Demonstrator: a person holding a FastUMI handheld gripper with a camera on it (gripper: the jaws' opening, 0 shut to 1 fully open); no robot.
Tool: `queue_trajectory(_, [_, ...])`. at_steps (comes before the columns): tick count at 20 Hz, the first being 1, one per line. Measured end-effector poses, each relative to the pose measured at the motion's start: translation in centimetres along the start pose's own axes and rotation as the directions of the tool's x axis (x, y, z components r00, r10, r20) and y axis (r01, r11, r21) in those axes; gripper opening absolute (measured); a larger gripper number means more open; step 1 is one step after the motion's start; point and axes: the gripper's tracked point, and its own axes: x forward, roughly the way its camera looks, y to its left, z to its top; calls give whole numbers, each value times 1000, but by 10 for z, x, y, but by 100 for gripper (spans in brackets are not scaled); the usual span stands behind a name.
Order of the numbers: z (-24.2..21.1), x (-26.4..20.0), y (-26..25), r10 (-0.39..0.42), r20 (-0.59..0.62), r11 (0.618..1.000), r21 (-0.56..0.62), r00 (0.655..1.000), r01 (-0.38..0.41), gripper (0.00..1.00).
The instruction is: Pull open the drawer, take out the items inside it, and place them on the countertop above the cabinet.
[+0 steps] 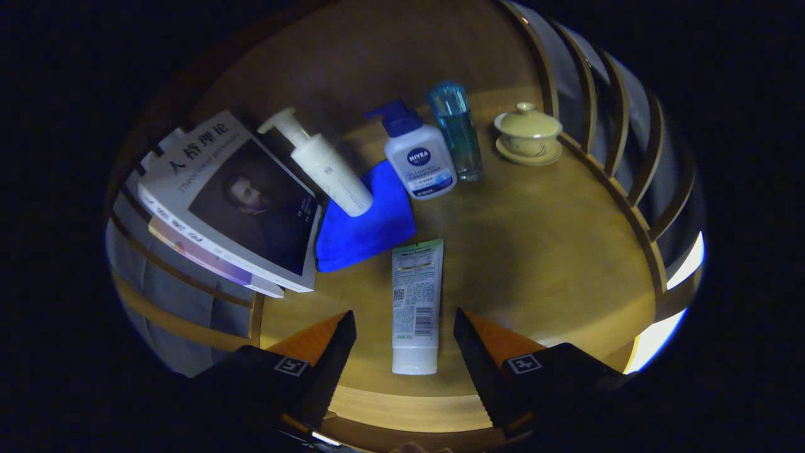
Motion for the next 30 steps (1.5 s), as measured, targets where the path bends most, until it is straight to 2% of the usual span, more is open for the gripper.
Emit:
queue_trajectory(5, [-27,-59,15,34,164,991,-136,986,-12,98])
queue_trajectory(9, [-44,-100,22,67,318,983,-181,946,-8,98])
queue_trajectory(11, [-54,-116,22,71,398,981,-196,914,9,98])
queue_trajectory(15, [-79,-133,14,35,519,971,-218,854,93,98])
queue_trajectory(20, [-117,-158,21,41,657,950,-260,753,175,98])
queue_trajectory(23, [-149,-173,27,62,696,950,-261,715,171,98])
queue_trajectory(28, [-207,-177,13,60,718,962,-227,693,152,98])
queue_trajectory(30, [-231,-172,10,75,703,966,-228,708,125,98])
